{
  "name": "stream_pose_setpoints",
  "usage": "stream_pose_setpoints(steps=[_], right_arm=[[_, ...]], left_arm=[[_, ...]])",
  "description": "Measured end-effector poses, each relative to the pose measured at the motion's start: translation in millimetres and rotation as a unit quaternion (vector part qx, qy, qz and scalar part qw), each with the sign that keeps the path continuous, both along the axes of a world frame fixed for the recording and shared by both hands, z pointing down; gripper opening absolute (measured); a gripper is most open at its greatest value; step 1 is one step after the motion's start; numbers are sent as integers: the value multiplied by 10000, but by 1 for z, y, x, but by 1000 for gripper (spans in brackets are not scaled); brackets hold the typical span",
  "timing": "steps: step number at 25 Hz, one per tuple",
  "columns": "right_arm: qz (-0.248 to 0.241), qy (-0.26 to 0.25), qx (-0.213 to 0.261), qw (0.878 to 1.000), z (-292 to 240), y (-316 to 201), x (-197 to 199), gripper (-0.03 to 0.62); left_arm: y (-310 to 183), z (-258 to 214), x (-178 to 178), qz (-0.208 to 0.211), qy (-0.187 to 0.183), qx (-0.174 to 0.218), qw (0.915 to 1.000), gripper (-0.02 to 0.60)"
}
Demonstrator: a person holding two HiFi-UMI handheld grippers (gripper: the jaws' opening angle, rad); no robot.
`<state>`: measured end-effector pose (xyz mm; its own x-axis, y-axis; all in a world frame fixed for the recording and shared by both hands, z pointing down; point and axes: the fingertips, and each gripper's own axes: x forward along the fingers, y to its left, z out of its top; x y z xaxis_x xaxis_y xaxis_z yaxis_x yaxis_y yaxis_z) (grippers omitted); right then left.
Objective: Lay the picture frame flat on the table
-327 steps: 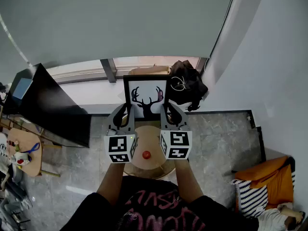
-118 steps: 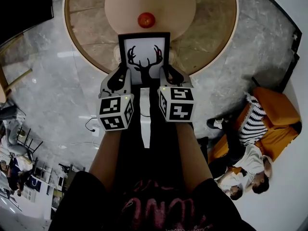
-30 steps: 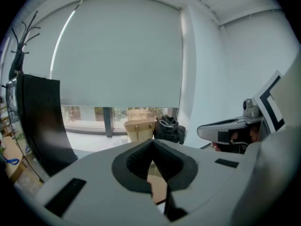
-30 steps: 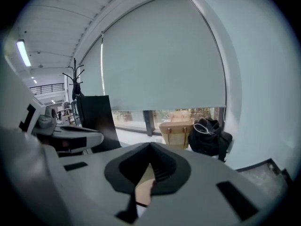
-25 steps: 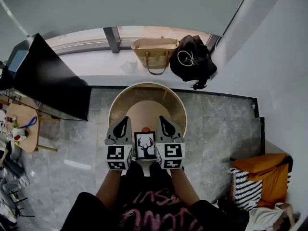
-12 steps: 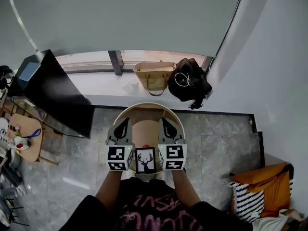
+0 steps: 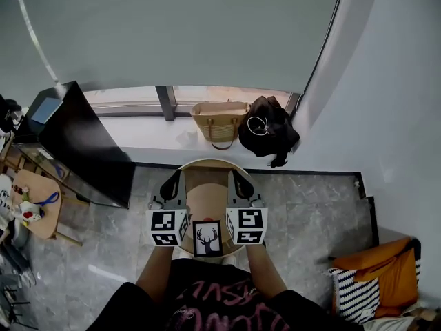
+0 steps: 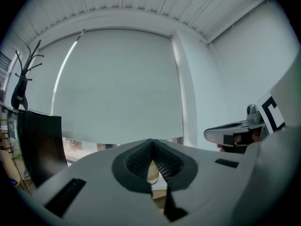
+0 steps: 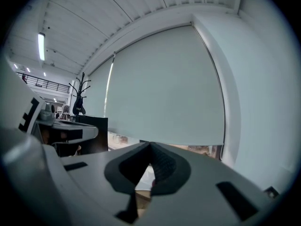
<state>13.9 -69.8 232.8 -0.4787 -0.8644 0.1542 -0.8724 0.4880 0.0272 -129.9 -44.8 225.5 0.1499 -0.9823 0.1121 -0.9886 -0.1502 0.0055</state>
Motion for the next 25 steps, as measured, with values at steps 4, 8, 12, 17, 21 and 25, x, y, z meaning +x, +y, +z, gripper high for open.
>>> stream_pose_setpoints(steps=[4, 8, 12, 17, 21, 25], right_arm=[[18, 6, 81, 10000, -8, -2, 0, 20], [26, 29, 86, 10000, -8, -3, 0, 20], [36, 29, 64, 10000, -6, -6, 0, 20], [51, 45, 23, 10000, -4, -10, 0, 20], [74, 62, -4, 10000, -2, -12, -1, 20], [86, 66, 14, 9999, -3, -14, -1, 20]], left_arm=[[-2, -8, -6, -62, 17, 82, 9999, 9], [-4, -10, -11, -145, 118, 97, 9998, 11], [-5, -13, -13, -169, 39, 171, 9997, 9], [-11, -15, -13, -105, 35, 153, 9998, 9], [-13, -13, -14, -59, 54, 85, 9999, 9], [-14, -15, -14, -11, 49, 119, 9999, 9]])
